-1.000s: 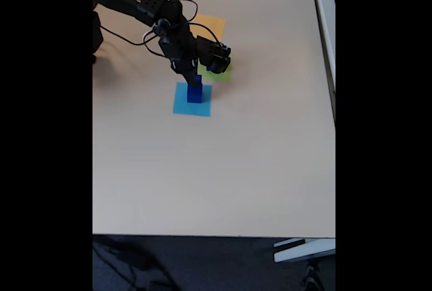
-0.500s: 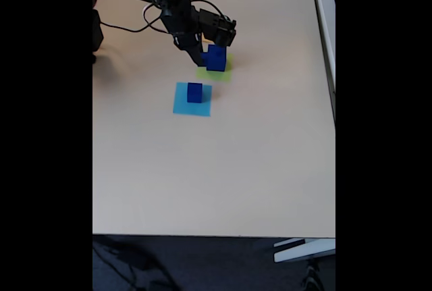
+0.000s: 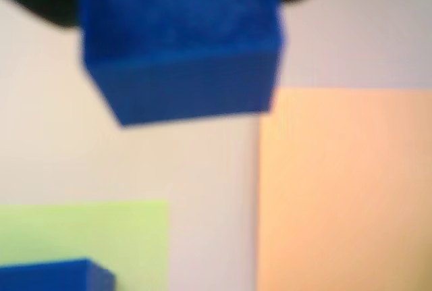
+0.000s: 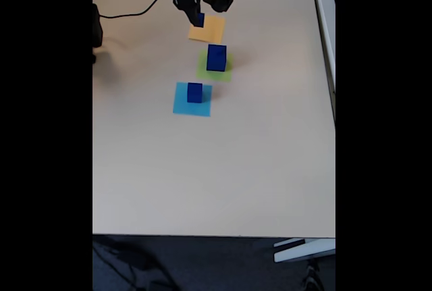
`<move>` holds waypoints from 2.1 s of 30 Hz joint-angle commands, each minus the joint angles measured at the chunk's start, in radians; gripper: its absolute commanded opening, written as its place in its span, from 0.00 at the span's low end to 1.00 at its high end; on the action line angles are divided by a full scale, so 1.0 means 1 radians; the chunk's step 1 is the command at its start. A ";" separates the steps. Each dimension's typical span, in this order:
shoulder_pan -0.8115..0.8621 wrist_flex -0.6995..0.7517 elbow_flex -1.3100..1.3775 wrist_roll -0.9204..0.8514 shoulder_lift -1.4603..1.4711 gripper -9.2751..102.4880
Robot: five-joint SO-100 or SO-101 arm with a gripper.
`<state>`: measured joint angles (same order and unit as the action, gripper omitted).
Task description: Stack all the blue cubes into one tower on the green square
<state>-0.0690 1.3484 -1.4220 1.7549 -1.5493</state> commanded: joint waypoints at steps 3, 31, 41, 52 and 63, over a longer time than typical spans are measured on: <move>-0.064 -0.067 0.071 0.054 0.067 0.08; -0.150 -0.130 0.169 0.115 0.250 0.08; -0.153 -0.144 0.206 0.127 0.299 0.08; -0.175 -0.219 0.184 0.181 0.390 0.08; -0.216 -0.238 0.153 0.259 0.419 0.08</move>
<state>-0.2807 1.1336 -1.2717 2.0003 -1.1106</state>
